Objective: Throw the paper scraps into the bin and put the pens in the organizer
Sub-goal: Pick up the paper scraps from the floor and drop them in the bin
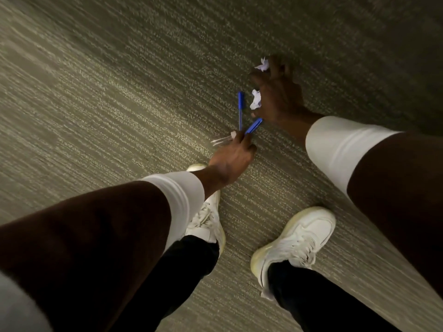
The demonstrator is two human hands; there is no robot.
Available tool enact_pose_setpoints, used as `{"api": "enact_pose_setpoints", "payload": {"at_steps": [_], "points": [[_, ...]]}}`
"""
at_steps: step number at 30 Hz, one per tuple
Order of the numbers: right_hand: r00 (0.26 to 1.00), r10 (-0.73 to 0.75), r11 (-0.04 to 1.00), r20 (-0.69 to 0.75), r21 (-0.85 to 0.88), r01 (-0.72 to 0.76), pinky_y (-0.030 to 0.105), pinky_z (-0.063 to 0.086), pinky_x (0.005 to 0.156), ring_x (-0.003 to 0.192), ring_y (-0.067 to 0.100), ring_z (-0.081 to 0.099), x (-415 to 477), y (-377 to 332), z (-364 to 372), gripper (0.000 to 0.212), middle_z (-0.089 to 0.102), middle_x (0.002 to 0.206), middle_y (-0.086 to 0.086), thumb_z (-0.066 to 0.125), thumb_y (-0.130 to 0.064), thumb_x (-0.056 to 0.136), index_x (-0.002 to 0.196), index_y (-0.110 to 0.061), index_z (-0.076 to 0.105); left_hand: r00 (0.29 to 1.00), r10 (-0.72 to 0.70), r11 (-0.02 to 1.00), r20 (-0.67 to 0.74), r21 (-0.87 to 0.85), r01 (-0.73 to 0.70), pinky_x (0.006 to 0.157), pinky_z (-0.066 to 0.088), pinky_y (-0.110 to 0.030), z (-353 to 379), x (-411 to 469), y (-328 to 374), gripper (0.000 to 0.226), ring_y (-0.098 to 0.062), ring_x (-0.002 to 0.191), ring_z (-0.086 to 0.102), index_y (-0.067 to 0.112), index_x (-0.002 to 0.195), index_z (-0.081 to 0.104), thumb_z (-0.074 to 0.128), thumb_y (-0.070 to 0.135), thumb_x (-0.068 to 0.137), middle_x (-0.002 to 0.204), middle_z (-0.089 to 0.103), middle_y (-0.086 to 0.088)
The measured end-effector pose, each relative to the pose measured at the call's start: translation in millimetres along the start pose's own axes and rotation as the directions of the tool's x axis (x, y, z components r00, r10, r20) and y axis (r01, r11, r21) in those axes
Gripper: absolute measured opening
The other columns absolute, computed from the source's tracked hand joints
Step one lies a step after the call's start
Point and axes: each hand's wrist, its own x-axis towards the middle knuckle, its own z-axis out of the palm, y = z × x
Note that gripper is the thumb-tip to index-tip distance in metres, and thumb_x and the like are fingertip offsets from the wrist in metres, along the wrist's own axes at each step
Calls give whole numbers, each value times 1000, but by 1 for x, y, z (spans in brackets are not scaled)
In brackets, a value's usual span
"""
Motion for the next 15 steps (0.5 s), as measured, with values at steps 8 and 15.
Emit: {"api": "enact_pose_setpoints", "payload": {"at_steps": [8,15], "points": [[988,-153,985,15,-75,154,50,51,100,129,42,51,-1,7,3,31,43,149,21,61,-7,100,130,-7,62,996,82,997,-28,6,-82,108,56,-50,0,-4,3,39,-42,148,42,2,137,59,55,-6,99,152,46,-24],[996,-69,993,-54,90,74,45,47,105,127,38,57,-20,19,6,33,57,141,20,68,-6,94,127,-7,68,995,80,993,-56,-86,-84,100,56,-47,-14,-16,16,40,-37,135,51,3,130,63,59,-8,91,139,56,-19]]}}
